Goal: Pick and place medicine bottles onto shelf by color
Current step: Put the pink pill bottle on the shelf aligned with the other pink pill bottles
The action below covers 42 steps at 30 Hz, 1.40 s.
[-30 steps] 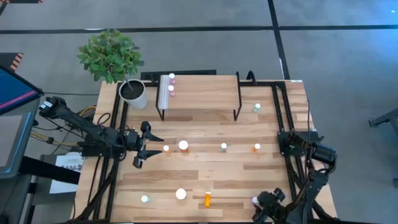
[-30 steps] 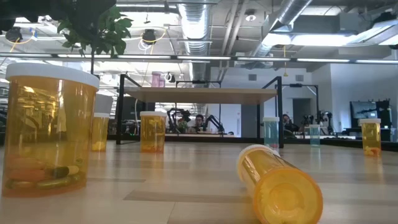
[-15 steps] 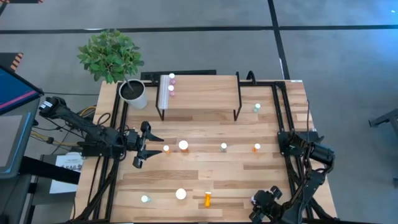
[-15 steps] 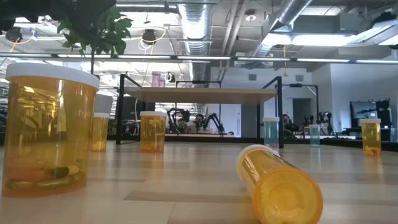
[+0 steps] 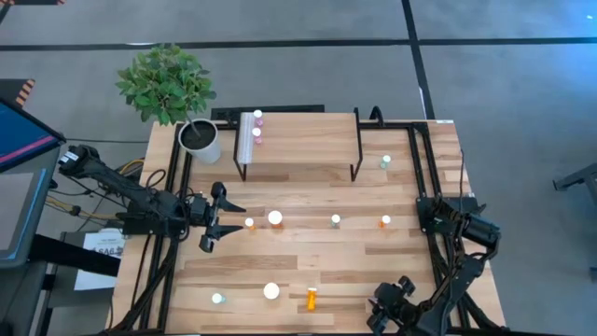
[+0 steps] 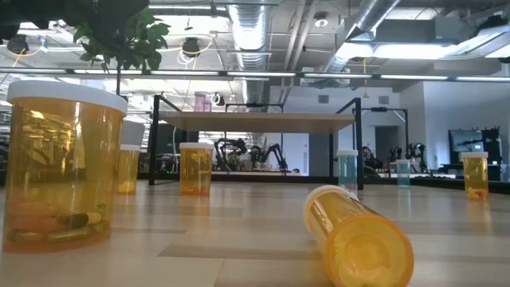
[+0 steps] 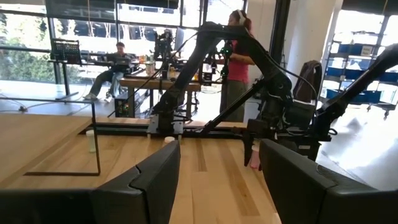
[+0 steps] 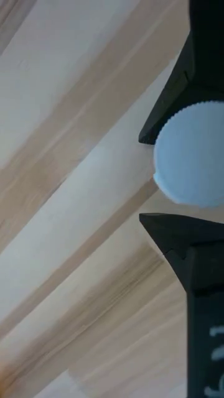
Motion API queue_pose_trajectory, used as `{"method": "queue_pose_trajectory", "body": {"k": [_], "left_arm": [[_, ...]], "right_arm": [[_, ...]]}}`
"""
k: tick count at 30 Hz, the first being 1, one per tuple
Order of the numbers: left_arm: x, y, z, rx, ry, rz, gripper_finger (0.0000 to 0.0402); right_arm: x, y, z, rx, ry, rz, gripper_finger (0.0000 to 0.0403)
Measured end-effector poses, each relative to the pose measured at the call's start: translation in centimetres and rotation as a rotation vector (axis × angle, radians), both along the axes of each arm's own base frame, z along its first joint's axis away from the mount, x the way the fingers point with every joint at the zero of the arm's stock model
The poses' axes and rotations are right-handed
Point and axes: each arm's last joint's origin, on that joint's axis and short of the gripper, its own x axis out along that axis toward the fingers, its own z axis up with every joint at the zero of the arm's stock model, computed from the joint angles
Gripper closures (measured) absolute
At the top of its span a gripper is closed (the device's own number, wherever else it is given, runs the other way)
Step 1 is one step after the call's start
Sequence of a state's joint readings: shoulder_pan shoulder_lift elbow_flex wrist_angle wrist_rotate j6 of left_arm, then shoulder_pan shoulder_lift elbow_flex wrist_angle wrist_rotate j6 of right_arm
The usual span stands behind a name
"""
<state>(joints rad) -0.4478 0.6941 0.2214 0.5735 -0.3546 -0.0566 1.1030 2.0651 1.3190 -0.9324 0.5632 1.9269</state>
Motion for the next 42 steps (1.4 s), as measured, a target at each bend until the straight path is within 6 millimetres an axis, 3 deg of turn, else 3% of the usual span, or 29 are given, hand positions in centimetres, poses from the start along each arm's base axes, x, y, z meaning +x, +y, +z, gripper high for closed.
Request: {"method": "queue_pose_trajectory", "body": {"k": [22,35,42], "left_arm": [[0.00,0.00,-0.01,-0.005,0.001,0.000,0.0194],[0.00,0.00,0.00,-0.005,0.001,-0.001,0.0194],[0.01,-0.04,-0.10,-0.048,0.014,-0.016,0.0194]], "right_arm": [[-0.66,0.41,0.04,0.055,0.061,-0.018,0.0191],[-0.68,0.40,0.07,0.059,0.068,-0.021,0.0270],[0.12,0.44,0.60,0.066,0.075,-0.019,0.0278]]}}
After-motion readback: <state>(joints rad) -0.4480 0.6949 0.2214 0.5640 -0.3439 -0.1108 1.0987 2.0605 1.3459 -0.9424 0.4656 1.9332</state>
